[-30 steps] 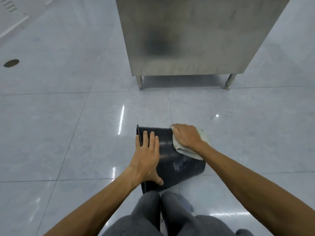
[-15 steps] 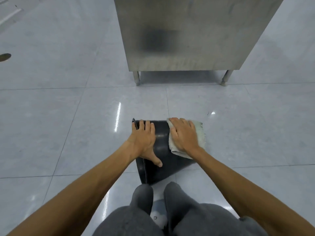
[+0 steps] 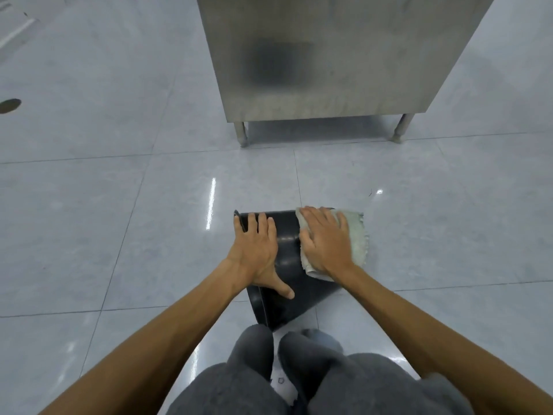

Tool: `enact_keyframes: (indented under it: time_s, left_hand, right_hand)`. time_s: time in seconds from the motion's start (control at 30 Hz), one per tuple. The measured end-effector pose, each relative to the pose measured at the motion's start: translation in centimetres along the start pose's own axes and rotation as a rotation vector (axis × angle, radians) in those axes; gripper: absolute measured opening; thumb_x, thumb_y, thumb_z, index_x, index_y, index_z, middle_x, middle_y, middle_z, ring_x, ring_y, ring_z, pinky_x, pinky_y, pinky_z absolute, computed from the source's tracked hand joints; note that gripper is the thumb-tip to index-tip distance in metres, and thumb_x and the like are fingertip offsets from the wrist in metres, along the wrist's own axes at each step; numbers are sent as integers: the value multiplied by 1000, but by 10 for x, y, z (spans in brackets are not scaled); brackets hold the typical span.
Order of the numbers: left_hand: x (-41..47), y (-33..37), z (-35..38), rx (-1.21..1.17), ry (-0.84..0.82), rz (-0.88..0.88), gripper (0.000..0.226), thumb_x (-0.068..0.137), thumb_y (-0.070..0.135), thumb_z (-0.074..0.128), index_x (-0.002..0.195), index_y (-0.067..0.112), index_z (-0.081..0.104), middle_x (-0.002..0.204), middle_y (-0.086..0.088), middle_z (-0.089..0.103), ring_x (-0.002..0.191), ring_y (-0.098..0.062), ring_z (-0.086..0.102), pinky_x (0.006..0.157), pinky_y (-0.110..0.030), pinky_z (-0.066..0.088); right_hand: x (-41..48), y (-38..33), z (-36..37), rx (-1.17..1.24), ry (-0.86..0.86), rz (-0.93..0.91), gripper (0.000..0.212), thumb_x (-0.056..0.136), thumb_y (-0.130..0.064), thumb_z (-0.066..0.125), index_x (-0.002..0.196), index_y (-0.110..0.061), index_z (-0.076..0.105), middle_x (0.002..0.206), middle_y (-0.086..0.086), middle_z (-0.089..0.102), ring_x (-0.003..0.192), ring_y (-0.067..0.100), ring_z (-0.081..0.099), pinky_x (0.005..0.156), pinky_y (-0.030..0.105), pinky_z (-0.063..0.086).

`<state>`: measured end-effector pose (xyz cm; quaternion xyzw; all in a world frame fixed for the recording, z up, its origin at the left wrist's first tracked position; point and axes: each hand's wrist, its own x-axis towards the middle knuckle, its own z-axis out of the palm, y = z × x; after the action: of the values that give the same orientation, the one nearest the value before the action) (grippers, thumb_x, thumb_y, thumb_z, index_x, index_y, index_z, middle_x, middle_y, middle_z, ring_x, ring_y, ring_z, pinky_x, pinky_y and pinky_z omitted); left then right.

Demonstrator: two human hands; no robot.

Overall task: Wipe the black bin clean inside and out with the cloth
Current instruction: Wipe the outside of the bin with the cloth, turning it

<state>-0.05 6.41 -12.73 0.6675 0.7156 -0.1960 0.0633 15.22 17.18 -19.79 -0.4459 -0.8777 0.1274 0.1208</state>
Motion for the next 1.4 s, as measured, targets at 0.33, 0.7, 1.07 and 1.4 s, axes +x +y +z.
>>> enact_keyframes:
  time_s: [0.33,0.7,1.07,1.4]
  left_hand:
    - [11,-10,-1,-36,-15,-17,162,37,106,44,151,-5,12,158,-24,19,143,-47,20,113,-66,23]
    - [7,-5,3,-52,-26,-35,162,37,107,41,153,-2,11,160,-23,16,145,-47,16,113,-69,19]
    - [-3,4,0,-23,-30,14,160,41,104,48,154,-3,7,161,-27,9,146,-49,12,113,-70,20]
    - [31,-35,-4,31,25,346,154,31,106,46,145,4,30,147,-11,36,132,-32,35,115,-58,27]
  right_hand:
    - [-26,-39,6,10,42,41,68,96,-50,33,154,-16,45,158,4,47,150,32,34,123,59,16]
    - [18,-23,-4,-104,-75,93,78,94,-74,23,137,-19,59,140,1,62,133,28,50,114,58,27]
    - [55,14,-25,16,-211,77,77,89,-79,12,90,-24,66,105,-1,73,99,27,64,96,50,43]
    - [-20,2,-18,-15,-98,14,94,95,-75,-7,139,-20,55,136,-1,63,121,24,55,108,47,37]
